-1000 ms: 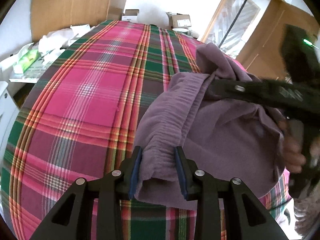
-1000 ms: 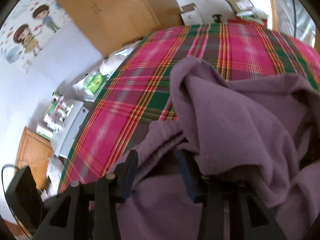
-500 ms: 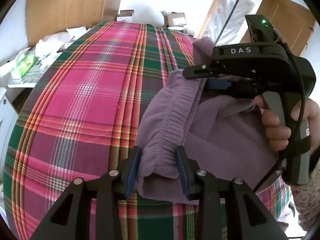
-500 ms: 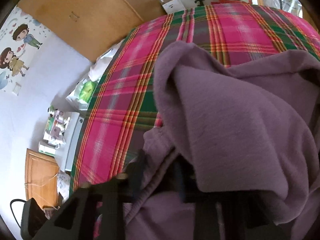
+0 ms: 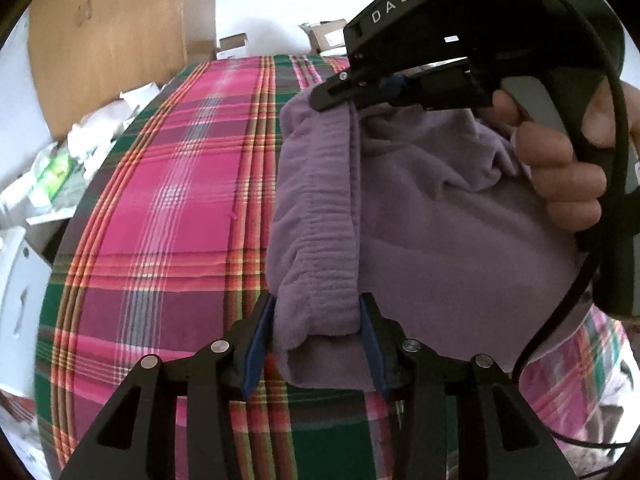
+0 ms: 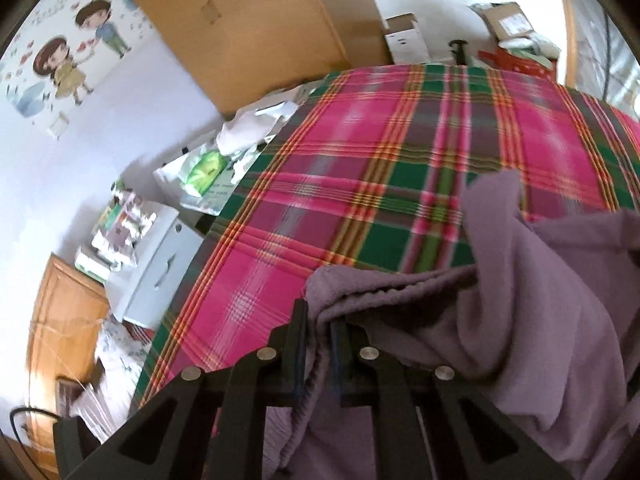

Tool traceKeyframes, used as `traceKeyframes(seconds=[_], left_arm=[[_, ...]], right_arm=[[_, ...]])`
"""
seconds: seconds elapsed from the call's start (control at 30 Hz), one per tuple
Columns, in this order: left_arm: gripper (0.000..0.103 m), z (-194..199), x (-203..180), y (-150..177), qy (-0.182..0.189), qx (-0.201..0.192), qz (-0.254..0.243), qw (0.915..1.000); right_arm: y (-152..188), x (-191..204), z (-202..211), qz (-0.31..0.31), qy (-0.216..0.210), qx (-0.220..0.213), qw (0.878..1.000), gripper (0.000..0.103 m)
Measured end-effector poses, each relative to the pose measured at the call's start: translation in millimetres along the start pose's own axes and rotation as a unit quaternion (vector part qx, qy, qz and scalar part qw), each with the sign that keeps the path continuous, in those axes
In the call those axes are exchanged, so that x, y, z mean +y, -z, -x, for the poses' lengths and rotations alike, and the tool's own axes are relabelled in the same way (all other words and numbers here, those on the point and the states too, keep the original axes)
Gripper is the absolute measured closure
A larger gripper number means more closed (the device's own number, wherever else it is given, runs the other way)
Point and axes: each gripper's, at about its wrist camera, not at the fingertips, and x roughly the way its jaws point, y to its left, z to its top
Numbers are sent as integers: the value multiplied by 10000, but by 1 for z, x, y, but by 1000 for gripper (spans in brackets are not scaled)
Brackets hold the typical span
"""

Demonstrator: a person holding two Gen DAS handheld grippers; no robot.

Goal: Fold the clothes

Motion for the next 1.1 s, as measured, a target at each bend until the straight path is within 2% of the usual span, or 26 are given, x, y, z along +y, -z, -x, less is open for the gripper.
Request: traceKeyframes(seconds=[0.17,0.23,0.33,0.53,0.77,0.97,1.1], left_arm=[[63,4,29,-2,497,13,764,9958],[68,6,40,0,568,5,968,9937],[68,11,52,2,702,-14,1202,9903],[68,25,69,8,608,-185,1389,9883],[68,25,79,10,668,-105,1598,9848],[68,18,79,9,659,121,1635,9843],[68,17,77,8,580,165,1630,9848]], right_arm=[[-7,24,-10,386,-84,95,9992,93],[-11,34,-16,501,-131,162,9985,93],[-14,46,-28,718,-174,354,9966,93],[-17,70,-51,1147,-298,615,9910,93],[-13,79,-74,1753,39,1037,9790,85],[-17,80,-30,2229,92,631,9728,82],[-30,58,4,2267,274,285,9732,82]])
